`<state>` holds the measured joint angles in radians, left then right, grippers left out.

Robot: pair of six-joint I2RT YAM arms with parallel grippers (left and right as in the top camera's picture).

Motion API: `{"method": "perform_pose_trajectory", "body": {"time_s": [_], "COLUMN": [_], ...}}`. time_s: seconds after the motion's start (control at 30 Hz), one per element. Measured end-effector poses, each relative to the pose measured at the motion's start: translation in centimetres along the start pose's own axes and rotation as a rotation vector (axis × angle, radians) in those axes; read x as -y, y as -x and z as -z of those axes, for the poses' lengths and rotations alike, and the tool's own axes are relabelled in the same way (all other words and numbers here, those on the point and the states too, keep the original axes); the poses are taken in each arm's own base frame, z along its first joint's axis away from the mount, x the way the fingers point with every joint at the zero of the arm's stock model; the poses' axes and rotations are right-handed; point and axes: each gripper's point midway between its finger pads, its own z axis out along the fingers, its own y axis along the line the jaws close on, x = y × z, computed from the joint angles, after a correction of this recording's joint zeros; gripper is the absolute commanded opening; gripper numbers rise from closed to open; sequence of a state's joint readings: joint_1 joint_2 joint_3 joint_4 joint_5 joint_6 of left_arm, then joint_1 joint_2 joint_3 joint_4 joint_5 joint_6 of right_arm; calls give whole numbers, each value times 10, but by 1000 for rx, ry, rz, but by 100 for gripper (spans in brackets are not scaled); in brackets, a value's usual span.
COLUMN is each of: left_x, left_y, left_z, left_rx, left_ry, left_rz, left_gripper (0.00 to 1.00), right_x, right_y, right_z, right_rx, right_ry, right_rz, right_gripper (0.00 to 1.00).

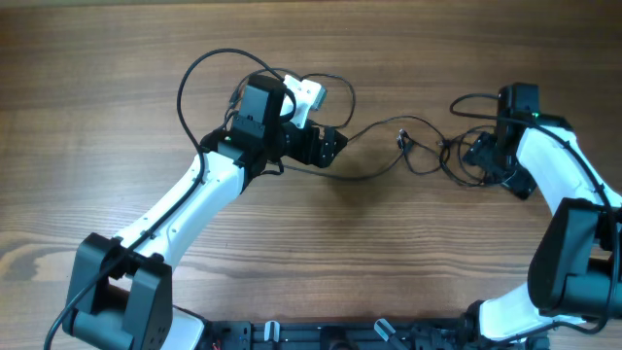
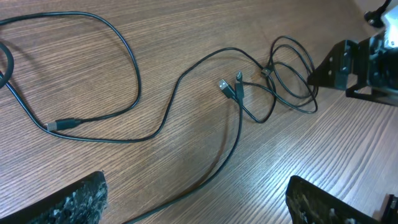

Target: Untangle cables

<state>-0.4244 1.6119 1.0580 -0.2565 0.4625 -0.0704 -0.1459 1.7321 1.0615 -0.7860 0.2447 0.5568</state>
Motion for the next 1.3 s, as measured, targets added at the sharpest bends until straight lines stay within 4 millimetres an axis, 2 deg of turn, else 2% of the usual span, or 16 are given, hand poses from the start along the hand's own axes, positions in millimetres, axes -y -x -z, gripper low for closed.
{"method": "perform_pose_trajectory", "body": {"time_s": [0.2, 0.3, 0.33, 0.37, 0.43, 0.47, 0.7, 0.77, 0.87, 0.93, 1.0, 1.07, 1.2, 1.23, 1.3], "left_x": [0, 0, 1, 1, 1, 1, 2, 2, 2, 2, 2, 2, 2, 2, 2], "left_y": [0, 0, 0, 0, 0, 0, 4, 4, 6, 6, 7, 6, 7, 7, 7], "left_z": [0, 0, 0, 0, 0, 0, 0, 0, 0, 0, 0, 0, 0, 0, 0], "left_rx": [0, -1, -1, -1, 0, 1, 15, 15, 24, 24, 25, 24, 25, 25, 25], "left_ry": [0, -1, -4, -4, -4, -4, -10, -10, -12, -12, -12, -12, -12, -12, -12], "left_rz": [3, 12, 23, 28, 46, 49, 81, 82, 80, 80, 80, 79, 79, 79, 79], "left_gripper": [94, 94, 94, 94, 94, 93, 93, 93, 93, 93, 94, 93, 93, 93, 93], "right_x": [2, 0, -2, -4, -7, -8, -8, -18, -35, -41, -47, -49, -35, -27, -11], "right_y": [-15, -17, -15, -14, -14, -15, -16, -13, -19, -15, 6, 31, 49, 55, 66], "right_z": [-20, -25, -26, -27, -29, -29, -30, -29, -22, -4, 35, 88, 171, 197, 232], "right_rx": [-8, 2, 13, 19, 28, 28, 24, 32, -15, -4, 79, 215, 407, 466, 553], "right_ry": [5, 20, 31, 40, 61, 67, 72, 135, 241, 293, 361, 436, 515, 516, 481], "right_rz": [-16, -37, -45, -54, -80, -84, -107, -97, -51, -14, 15, 45, 81, 85, 75], "right_gripper": [92, 86, 81, 71, 15, 4, 4, 4, 4, 4, 4, 4, 4, 4, 4]}}
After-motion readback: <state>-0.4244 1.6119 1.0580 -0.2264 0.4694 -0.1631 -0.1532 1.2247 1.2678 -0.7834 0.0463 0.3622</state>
